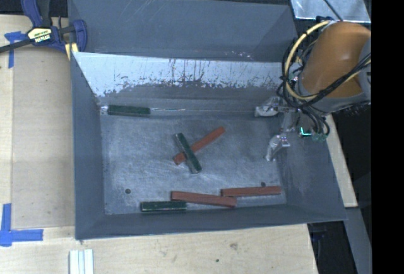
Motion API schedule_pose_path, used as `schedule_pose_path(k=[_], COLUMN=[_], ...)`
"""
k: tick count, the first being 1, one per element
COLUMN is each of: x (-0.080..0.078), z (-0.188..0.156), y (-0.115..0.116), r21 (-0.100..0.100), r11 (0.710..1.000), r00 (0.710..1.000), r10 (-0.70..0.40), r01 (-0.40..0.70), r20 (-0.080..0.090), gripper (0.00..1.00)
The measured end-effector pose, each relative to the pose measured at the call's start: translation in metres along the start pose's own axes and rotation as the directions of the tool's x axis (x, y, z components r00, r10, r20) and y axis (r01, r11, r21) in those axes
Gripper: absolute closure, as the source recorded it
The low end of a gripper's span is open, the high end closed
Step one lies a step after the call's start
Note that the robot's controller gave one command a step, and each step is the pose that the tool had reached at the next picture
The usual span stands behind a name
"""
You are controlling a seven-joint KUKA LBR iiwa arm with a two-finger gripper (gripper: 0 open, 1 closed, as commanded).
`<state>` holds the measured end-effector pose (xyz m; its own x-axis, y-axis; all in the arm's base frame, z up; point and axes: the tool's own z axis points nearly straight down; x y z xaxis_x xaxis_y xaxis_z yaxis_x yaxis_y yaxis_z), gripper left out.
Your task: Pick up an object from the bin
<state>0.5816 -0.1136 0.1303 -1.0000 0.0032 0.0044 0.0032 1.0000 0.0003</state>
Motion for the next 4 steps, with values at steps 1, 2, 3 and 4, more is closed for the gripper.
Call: schedule_pose_path(k=[1, 2, 3, 4], x=[-0.002, -0.012, 0.058, 0.005], z=[-0.004, 0.042, 0.025, 0.026], y=[0.0, 0.067, 0.062, 0.109], r21=[0.001, 0.001, 0.001, 0.003], r11=[1.0, 1.0, 0.983, 0.97], r00=[1.0, 1.0, 0.983, 0.97], r10=[-0.003, 0.002, -0.183, -0.243], r01=[0.003, -0.002, 0.183, 0.243], r20=[0.008, 0.01, 0.005, 0.007], gripper=[0.0, 0.0, 0.0, 0.0])
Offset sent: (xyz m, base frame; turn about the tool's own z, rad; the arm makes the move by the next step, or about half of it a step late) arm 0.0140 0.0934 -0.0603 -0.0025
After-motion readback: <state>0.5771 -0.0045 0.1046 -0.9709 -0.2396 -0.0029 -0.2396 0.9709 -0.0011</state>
